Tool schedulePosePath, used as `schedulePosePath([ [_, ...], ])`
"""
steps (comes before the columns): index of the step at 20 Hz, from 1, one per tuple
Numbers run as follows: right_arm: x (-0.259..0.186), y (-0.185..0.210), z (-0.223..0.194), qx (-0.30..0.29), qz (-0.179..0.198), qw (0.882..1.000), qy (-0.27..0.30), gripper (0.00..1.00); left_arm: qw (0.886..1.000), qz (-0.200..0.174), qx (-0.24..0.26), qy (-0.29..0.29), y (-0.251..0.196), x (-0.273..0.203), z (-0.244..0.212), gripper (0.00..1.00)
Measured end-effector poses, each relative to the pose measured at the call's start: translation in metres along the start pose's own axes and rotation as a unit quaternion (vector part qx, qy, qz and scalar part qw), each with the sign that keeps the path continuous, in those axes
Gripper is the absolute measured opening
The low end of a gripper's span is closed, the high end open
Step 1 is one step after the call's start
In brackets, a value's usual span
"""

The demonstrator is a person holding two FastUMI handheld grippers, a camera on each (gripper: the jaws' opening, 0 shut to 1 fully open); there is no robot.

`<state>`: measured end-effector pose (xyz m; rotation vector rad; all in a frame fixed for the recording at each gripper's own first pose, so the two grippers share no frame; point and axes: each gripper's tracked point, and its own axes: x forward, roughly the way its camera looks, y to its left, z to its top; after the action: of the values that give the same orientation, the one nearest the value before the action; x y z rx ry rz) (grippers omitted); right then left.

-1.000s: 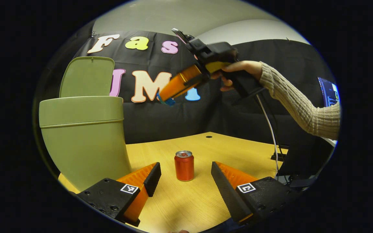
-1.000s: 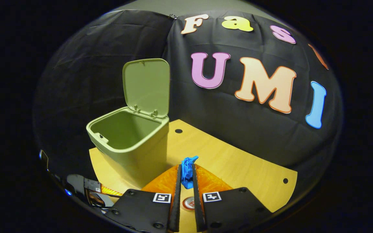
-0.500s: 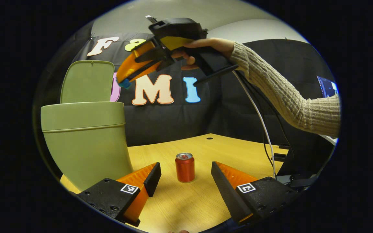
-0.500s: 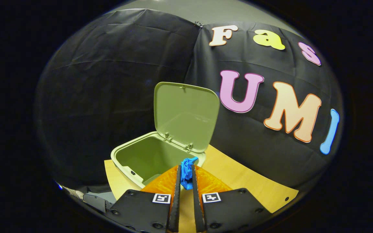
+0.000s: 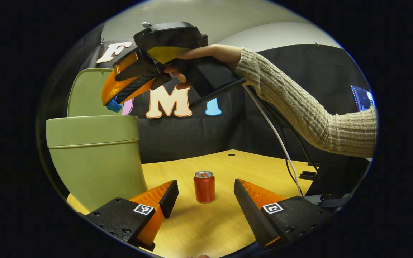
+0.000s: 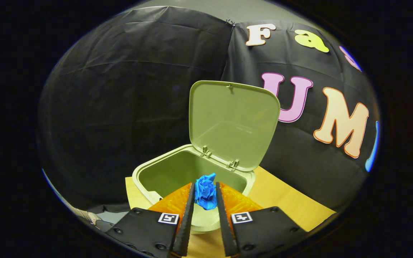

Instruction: Press the lid of the desktop garbage bin to open it, pick up the crumpled paper on the desktop and throw it into the bin, then pick up the pop can on the desktop and drop it into the bin, and finally close the garbage bin lid.

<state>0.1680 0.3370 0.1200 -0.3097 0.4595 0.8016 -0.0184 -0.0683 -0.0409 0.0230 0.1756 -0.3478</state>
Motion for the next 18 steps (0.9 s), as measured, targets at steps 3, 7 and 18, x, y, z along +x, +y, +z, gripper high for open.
schedulePosePath([
  [3,0.000,-0.001,-0.001,-0.003,-0.001,1.000,-0.001,0.69,1.000,0.001,0.001,-0.001,0.000,0.001,-0.001,0.94],
  [7,-0.006,-0.006,0.005,0.002,-0.009,1.000,-0.015,0.95,1.000,0.001,0.001,-0.002,0.000,0.001,-0.001,0.94],
  [18,-0.088,-0.068,-0.015,0.038,-0.080,0.993,-0.075,0.99,1.000,-0.003,-0.012,0.003,-0.001,0.003,-0.005,0.94],
])
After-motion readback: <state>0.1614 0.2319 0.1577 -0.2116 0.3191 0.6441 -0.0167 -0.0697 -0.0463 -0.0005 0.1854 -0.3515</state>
